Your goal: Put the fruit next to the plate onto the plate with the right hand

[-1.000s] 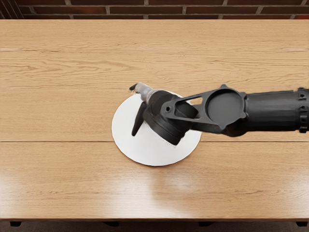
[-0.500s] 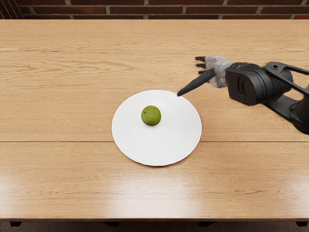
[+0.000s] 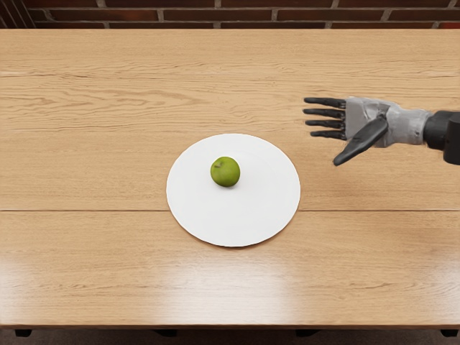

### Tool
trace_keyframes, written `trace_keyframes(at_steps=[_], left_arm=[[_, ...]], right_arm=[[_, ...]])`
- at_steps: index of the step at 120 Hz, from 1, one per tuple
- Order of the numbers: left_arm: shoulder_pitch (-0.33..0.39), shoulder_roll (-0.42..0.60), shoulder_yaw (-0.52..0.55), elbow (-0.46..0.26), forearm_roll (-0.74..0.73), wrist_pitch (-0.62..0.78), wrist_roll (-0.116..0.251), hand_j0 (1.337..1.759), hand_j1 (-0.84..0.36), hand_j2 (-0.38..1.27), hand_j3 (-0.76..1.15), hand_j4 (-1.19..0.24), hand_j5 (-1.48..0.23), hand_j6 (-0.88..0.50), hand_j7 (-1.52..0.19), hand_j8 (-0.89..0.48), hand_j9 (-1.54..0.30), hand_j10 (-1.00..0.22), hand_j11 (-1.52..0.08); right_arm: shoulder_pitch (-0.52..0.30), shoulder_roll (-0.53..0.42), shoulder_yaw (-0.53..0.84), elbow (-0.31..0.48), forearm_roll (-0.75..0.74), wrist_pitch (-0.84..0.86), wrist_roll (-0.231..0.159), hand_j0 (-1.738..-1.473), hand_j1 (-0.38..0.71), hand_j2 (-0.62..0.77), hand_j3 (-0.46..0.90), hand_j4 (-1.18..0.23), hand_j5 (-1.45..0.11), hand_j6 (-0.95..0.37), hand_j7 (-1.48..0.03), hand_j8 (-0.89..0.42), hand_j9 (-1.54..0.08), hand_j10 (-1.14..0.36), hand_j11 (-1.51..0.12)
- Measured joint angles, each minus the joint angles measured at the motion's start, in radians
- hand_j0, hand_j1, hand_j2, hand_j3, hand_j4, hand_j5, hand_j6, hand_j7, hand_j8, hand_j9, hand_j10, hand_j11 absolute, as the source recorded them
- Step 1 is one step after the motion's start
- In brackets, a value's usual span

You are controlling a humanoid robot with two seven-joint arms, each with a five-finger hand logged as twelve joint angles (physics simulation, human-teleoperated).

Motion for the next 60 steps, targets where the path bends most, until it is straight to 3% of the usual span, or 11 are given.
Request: trace_keyframes(at_steps=[23, 60], left_arm=[[0.0, 0.0, 0.0, 0.0, 0.0, 0.0, 0.0, 1.658, 0.34, 0.0, 0.0, -0.01, -0.01, -0.01, -0.01, -0.01, -0.01, -0.01, -0.01], [0.0, 0.0, 0.0, 0.0, 0.0, 0.0, 0.0, 1.658, 0.34, 0.0, 0.0, -0.01, -0.01, -0.01, -0.01, -0.01, -0.01, -0.01, -0.01]], right_arm=[[-0.134, -0.028, 0.11, -0.093, 0.171, 0.042, 0.0, -1.658, -0.35, 0.0, 0.0, 0.0, 0.0, 0.0, 0.0, 0.0, 0.0, 0.0, 0.0], [-0.224, -0.071, 0.163, -0.08, 0.272, 0.049, 0.0, -1.658, -0.35, 0.0, 0.0, 0.0, 0.0, 0.0, 0.0, 0.0, 0.0, 0.0, 0.0]])
